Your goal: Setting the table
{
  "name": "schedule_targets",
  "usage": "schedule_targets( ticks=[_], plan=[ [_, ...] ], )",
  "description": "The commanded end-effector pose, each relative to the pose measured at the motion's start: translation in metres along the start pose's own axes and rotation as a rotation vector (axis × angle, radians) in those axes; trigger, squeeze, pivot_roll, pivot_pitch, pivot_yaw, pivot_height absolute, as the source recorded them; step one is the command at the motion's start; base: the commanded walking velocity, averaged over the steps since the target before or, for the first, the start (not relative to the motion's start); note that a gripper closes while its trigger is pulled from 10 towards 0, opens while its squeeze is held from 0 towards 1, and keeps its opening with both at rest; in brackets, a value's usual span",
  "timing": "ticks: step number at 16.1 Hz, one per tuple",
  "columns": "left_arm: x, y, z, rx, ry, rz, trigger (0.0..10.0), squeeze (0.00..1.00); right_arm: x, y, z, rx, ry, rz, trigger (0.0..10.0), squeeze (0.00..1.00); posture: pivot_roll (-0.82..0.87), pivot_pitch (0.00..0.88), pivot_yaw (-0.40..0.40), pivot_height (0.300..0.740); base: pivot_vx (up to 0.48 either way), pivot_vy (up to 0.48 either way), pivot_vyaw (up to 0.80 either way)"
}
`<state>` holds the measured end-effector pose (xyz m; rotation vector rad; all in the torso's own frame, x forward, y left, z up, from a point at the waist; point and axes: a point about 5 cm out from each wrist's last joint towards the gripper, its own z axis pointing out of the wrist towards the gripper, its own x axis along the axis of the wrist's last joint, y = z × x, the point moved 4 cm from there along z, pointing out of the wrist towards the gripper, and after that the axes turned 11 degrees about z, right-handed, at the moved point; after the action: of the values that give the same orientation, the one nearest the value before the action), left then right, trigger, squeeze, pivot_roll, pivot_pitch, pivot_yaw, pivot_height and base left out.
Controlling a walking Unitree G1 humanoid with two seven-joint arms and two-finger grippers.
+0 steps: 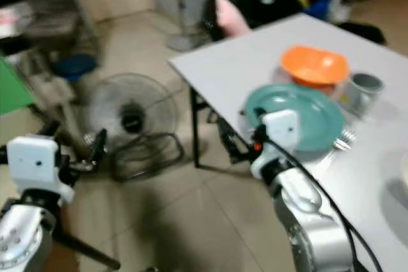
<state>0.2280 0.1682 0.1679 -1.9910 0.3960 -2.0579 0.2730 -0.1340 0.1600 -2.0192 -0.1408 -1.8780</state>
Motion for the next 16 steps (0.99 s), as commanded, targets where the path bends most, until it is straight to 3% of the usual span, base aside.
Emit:
schedule_targets(
  ticks=[1, 6, 8, 9, 10, 16],
  plan=[
    [0.003, 0.001, 0.0, -0.006, 0.009, -0.004, 10.0, 0.0, 0.003, 0.003, 0.0, -0.008, 0.007, -0.005, 10.0, 1.0, -0.09, 0.0, 0.081, 0.74, 0.0, 0.326, 0.8],
    [0.001, 0.001, 0.0, -0.004, 0.002, -0.004, 10.0, 0.0, -0.001, 0.005, 0.0, -0.023, -0.001, 0.032, 10.0, 1.0, -0.09, 0.0, 0.076, 0.74, 0.0, 0.355, 0.8],
    [0.0, 0.001, 0.001, -0.004, -0.002, -0.004, 10.0, 0.0, -0.004, 0.007, 0.0, -0.046, -0.008, 0.067, 10.0, 1.0, -0.09, 0.0, 0.077, 0.74, 0.0, 0.354, 0.0],
    [0.0, 0.001, 0.001, -0.007, -0.004, -0.002, 10.0, 0.0, -0.006, 0.009, 0.001, -0.059, -0.016, 0.072, 10.0, 0.97, -0.09, 0.0, 0.076, 0.74, 0.0, 0.356, 0.0],
    [-0.002, 0.002, 0.002, -0.015, -0.005, 0.009, 10.0, 0.0, -0.011, 0.013, 0.002, -0.095, -0.03, 0.07, 10.0, 0.77, -0.09, 0.0, 0.076, 0.74, 0.0, 0.36, 0.0],
    [-0.005, -0.006, 0.009, -0.002, -0.002, 0.031, 10.0, 0.0, -0.011, 0.016, 0.01, -0.088, -0.035, 0.052, 10.0, 0.68, -0.09, 0.0, 0.064, 0.74, 0.0, 0.356, 0.0]
  ],
)
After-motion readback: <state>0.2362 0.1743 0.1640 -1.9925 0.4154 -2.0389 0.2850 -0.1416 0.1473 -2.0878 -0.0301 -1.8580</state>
